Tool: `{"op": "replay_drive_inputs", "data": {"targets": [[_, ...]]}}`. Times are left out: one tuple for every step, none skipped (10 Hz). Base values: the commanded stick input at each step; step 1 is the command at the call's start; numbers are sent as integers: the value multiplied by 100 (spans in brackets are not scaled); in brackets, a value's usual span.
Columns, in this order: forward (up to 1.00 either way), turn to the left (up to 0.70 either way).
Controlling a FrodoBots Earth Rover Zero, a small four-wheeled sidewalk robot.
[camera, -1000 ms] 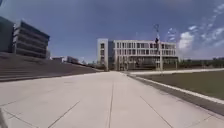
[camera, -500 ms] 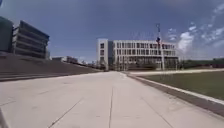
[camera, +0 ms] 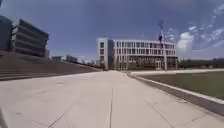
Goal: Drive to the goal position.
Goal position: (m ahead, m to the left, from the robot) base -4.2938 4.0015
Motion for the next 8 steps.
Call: {"op": "replay_drive_inputs", "data": {"targets": [[70, 0], [70, 0], [70, 0], [70, 0], [70, 0], [70, 0], [70, 0], [70, 0]]}}
